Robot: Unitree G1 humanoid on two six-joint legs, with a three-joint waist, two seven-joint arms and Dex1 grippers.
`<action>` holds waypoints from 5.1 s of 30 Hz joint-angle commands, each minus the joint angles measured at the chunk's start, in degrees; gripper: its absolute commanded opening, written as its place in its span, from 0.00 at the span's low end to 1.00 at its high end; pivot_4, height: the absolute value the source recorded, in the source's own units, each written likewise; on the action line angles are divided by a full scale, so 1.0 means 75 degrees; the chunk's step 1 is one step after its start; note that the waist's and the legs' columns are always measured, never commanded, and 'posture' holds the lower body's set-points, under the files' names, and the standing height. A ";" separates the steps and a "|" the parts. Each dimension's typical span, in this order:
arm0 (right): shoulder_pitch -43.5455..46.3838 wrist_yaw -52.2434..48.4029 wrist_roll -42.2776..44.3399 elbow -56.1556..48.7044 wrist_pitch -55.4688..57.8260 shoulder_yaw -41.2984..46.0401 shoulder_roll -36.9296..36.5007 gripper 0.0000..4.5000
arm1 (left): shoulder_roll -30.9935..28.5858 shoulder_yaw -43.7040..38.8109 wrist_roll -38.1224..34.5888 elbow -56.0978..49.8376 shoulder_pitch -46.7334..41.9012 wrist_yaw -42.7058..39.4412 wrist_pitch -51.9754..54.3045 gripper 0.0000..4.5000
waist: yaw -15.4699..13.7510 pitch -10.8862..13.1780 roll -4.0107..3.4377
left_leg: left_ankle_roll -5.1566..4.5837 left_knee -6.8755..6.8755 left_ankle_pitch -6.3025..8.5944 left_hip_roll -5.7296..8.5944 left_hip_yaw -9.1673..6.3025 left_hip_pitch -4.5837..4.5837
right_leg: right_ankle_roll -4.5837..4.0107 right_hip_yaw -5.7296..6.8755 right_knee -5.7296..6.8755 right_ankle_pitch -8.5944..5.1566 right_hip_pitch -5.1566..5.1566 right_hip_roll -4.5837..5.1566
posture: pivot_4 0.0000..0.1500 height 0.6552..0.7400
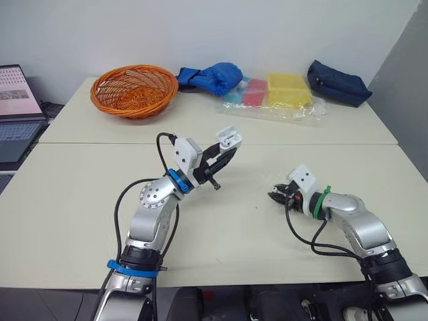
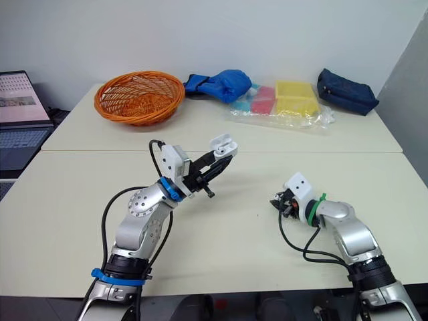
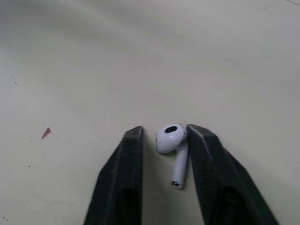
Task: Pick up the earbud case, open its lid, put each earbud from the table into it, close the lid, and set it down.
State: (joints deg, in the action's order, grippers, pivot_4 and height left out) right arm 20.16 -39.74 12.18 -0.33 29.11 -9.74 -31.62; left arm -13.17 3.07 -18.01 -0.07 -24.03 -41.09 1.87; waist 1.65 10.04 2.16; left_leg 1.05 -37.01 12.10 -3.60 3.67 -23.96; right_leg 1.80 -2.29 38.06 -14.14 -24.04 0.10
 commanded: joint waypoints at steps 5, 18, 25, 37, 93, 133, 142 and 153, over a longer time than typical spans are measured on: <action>0.0049 -0.0343 -0.0014 -0.0012 -0.0011 0.0337 -0.0364 0.09 | 0.0116 -0.0001 -0.0109 -0.0298 -0.0039 0.0080 -0.0069 0.18 | -0.0001 0.0000 0.0000 | 0.0000 -0.0002 0.0000 0.0000 0.0004 0.0002 | 0.0000 -0.0004 0.0001 0.0004 0.0001 0.0000 | 1.00 1.00; -0.2062 -0.4512 -0.0455 -0.0683 -0.1319 0.0875 -0.5800 0.09 | 0.0100 0.0028 -0.0050 -0.0360 0.0377 -0.0015 -0.0285 0.18 | -0.0091 -0.0001 -0.0017 | 0.0000 0.0007 0.0003 0.0004 0.0027 0.0005 | 0.0004 -0.0009 -0.0012 -0.0004 -0.0002 0.0008 | 1.00 1.00; -0.1596 -0.5087 -0.1345 0.0656 -0.2312 0.0366 -0.6252 0.09 | 0.0053 0.0003 -0.0090 -0.0736 0.0739 0.0184 -0.0089 0.18 | 0.0039 -0.0002 -0.0018 | -0.0001 0.0000 0.0002 0.0001 0.0044 0.0023 | -0.0021 -0.0028 -0.0005 -0.0002 -0.0001 0.0007 | 1.00 1.00; -0.1083 -0.4977 -0.2150 0.1821 -0.2685 -0.0067 -0.5582 0.09 | 0.0000 0.0074 -0.0108 -0.1269 0.0975 0.0385 0.0312 0.18 | 0.0002 -0.0003 -0.0019 | 0.0000 0.0001 0.0002 0.0002 0.0063 0.0018 | -0.0007 -0.0024 -0.0011 0.0004 0.0000 0.0010 | 1.00 1.00; -0.1902 -0.4453 -0.2754 0.2487 -0.5116 0.0554 -0.5629 0.55 | -0.0144 0.0169 -0.0098 -0.1380 0.0962 0.0308 0.0375 0.18 | -0.0180 -0.0019 0.0008 | 0.0001 -0.0006 0.0002 0.0002 0.0081 0.0109 | -0.0045 -0.0031 -0.0016 -0.0019 0.0093 0.0015 | 1.00 1.00; 0.2555 0.0083 0.3551 -0.3192 0.4310 0.3393 0.0553 0.09 | 0.0018 0.0084 -0.0103 -0.0084 0.0089 0.0010 -0.0293 0.18 | -0.0149 -0.0012 -0.0006 | 0.0010 0.0012 0.0003 -0.0001 -0.0026 0.0070 | -0.0070 -0.0001 -0.0015 0.0017 0.0071 -0.0008 | 1.00 1.00; 0.2748 0.1138 0.3420 -0.3140 0.3376 0.2643 0.1709 0.09 | 0.0228 0.0209 -0.0142 0.0105 -0.0241 -0.0190 -0.0326 0.18 | -0.0159 -0.0012 -0.0008 | 0.0008 0.0003 0.0004 0.0011 -0.0025 -0.0054 | -0.0055 0.0013 -0.0012 0.0026 -0.0036 -0.0012 | 1.00 1.00; 0.1999 0.1150 0.2621 -0.2829 0.1970 0.1551 0.1703 0.09 | 0.0230 0.0177 -0.0211 -0.0020 -0.0285 -0.0293 -0.0222 0.18 | -0.0080 -0.0012 -0.0008 | 0.0005 0.0000 0.0002 0.0003 -0.0025 -0.0046 | -0.0051 0.0012 -0.0006 0.0024 -0.0032 -0.0024 | 1.00 1.00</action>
State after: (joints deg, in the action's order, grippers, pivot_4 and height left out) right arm 34.85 -31.11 32.52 -20.68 46.29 1.87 -18.51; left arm -11.53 4.59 -18.91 2.45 -25.11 -43.18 0.81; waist 1.05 9.95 2.10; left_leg 1.09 -37.00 12.11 -3.59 3.48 -24.30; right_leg 1.42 -2.20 38.01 -13.96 -24.28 -0.08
